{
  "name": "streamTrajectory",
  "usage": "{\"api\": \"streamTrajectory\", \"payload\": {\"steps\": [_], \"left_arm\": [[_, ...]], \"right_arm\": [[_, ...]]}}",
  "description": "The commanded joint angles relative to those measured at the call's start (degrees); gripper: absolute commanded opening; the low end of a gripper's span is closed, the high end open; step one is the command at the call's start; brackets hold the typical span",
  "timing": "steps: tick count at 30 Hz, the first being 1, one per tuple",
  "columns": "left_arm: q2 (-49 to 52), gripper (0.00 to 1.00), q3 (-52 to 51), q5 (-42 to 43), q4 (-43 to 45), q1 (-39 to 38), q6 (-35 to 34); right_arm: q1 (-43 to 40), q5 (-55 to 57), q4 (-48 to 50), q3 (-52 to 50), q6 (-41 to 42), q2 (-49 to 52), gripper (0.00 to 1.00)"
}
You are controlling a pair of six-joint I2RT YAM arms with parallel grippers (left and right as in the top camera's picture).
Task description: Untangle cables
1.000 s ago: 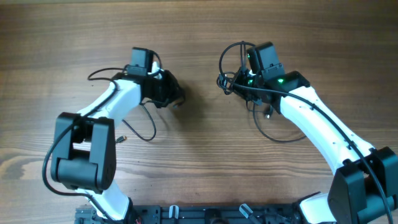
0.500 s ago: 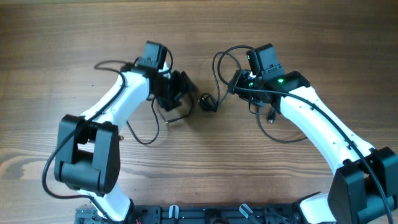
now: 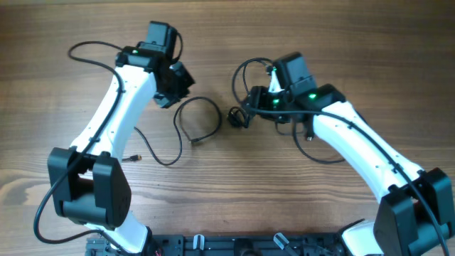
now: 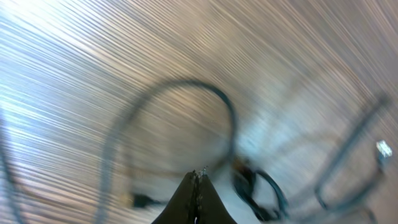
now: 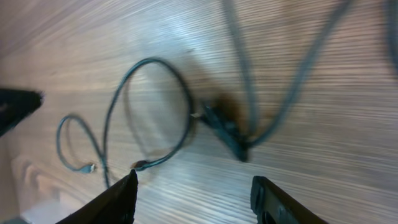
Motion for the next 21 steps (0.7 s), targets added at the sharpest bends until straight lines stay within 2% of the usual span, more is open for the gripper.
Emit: {"api": "streamTrajectory", "payload": {"steps": [1, 7, 10, 13, 14, 15, 17, 21], "left_arm": [[-0.3, 0.04, 0.3, -11.6, -0.4, 3.2, 0.5], [-0.1, 0.06, 0.0, -15.4, -0.6, 7.6, 0.5], [1.0, 0.09, 0.0, -15.5, -1.1, 9.2, 0.5], [2.3, 0.10, 0.0, -16.8, -2.6, 10.0, 0.5], [2.8, 0.19, 0.0, -17.4, -2.7, 10.3, 0.5], [3.7, 0.23, 0.0, -17.8, -2.2, 10.9, 0.2], [4.5, 0.24, -0.1, -17.8, -1.7, 11.0, 0.2], [6.1, 0.26, -0.1, -17.8, -0.9, 11.0, 0.2]], "right_arm": [[3.9, -1.5, 3.2, 0.2, -1.2, 0.7, 0.60], [11.4, 5.0, 11.0, 0.2, -1.2, 2.4, 0.60], [16.4, 10.2, 16.1, 0.2, -1.1, 5.9, 0.61], [19.8, 10.3, 20.8, 0.2, -1.0, 10.0, 0.61], [21.2, 10.3, 22.9, 0.2, -1.0, 12.1, 0.62], [23.6, 10.1, 27.2, 0.2, -1.0, 16.0, 0.62], [25.0, 9.7, 30.2, 0.2, -1.0, 18.5, 0.62], [26.2, 9.7, 33.3, 0.3, -1.0, 21.4, 0.52]]}}
